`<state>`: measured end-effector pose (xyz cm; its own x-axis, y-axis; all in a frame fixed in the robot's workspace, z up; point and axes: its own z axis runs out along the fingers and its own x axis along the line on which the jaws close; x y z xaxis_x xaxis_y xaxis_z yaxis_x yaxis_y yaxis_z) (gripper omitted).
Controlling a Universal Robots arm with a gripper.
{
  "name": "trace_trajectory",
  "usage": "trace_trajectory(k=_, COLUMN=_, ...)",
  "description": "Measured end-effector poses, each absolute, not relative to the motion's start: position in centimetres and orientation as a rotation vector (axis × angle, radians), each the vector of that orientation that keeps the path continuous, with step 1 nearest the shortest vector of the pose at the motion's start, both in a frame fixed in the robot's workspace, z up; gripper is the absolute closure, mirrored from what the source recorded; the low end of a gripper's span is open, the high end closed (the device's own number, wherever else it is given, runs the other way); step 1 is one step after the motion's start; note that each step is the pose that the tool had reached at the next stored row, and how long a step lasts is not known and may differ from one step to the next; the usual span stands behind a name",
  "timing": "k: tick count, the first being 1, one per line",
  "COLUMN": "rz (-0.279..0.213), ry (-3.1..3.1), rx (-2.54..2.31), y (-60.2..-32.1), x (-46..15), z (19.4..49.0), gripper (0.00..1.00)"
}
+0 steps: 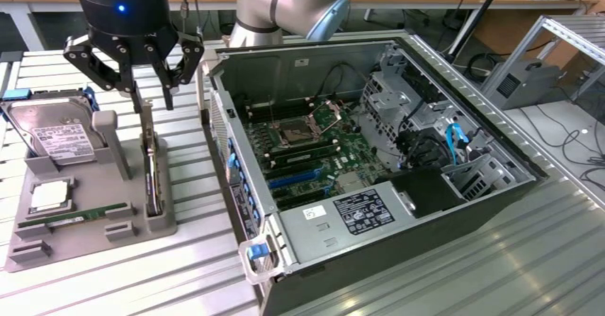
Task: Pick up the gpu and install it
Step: 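Pick up the gpu and move the gpu toward the slot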
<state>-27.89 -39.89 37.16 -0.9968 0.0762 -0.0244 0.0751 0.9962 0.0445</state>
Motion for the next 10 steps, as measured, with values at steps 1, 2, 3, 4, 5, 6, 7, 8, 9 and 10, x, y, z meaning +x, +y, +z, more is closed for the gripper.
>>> trace_trajectory(k=1, rz=0.068, ry=3.112, rx=0.118, y=-39.89, x=-27.89, z=37.13, gripper=0.58)
trace_trajectory(k=2, rz=0.068, ry=3.113, rx=0.118, y=-39.89, x=-27.89, z=37.11, gripper=0.58)
trace_trajectory(k=3, rz=0.068, ry=3.113, rx=0.118, y=-39.89, x=-27.89, z=37.09, gripper=0.58)
trace_trajectory(k=4, rz=0.068, ry=3.113, rx=0.118, y=-39.9, x=-27.89, z=37.06, gripper=0.58)
trace_trajectory(k=5, rz=0.068, ry=3.113, rx=0.118, y=-39.9, x=-27.89, z=37.04, gripper=0.58)
trace_trajectory(k=6, rz=0.068, ry=3.112, rx=0.118, y=-39.89, x=-27.89, z=37.01, gripper=0.58)
trace_trajectory(k=7, rz=0.068, ry=3.113, rx=0.118, y=-39.9, x=-27.89, z=36.99, gripper=0.58)
trace_trajectory(k=8, rz=0.068, ry=3.112, rx=0.118, y=-39.9, x=-27.89, z=36.97, gripper=0.58)
trace_trajectory(k=9, rz=0.068, ry=3.113, rx=0.118, y=-39.89, x=-27.89, z=36.96, gripper=0.58)
trace_trajectory(k=10, rz=0.068, ry=3.113, rx=0.118, y=-39.89, x=-27.89, z=36.95, gripper=0.58)
